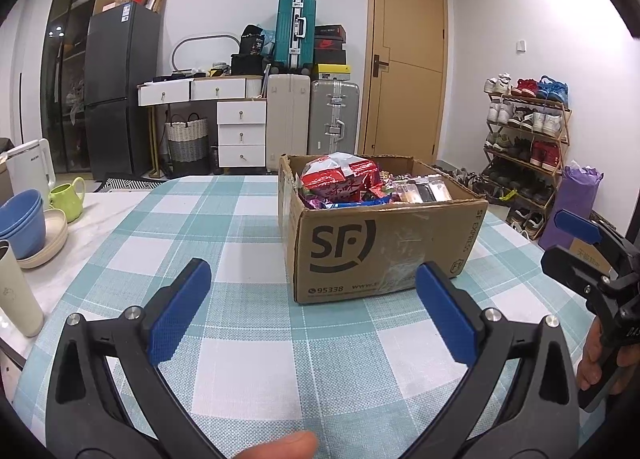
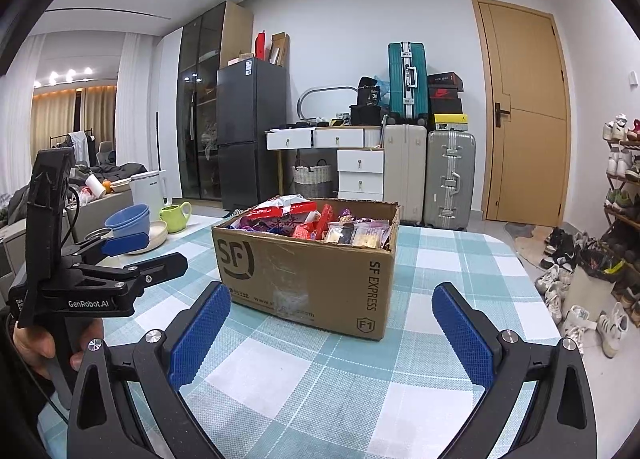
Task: Organize snacks
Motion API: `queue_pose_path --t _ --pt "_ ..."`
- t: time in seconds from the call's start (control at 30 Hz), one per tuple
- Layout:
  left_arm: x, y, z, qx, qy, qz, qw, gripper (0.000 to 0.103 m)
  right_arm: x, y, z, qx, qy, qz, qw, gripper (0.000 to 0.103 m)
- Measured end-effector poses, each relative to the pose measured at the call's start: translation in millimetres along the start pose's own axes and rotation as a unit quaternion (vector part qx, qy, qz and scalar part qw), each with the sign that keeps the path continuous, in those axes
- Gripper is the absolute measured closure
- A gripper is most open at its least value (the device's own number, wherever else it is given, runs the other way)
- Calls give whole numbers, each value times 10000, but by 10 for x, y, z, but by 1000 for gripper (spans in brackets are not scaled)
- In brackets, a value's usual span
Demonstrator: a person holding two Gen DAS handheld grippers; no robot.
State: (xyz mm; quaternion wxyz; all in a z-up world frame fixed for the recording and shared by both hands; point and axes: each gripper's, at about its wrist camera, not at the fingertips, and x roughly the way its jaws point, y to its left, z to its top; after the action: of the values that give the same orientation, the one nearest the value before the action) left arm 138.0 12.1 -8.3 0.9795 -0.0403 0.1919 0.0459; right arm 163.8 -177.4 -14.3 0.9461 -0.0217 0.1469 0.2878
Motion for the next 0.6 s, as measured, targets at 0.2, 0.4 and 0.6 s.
queue_pose_path --t 0.2,0.4,0.6 --pt "-1 -1 -2 -9 6 0 10000 1 0 0 -1 6 1 0 10000 0" --pt "5 0 -5 -16 2 9 10000 1 1 1 -2 4 0 2 10000 0" --pt "5 -8 -8 -8 1 6 10000 1 0 2 -2 1 0 0 10000 0"
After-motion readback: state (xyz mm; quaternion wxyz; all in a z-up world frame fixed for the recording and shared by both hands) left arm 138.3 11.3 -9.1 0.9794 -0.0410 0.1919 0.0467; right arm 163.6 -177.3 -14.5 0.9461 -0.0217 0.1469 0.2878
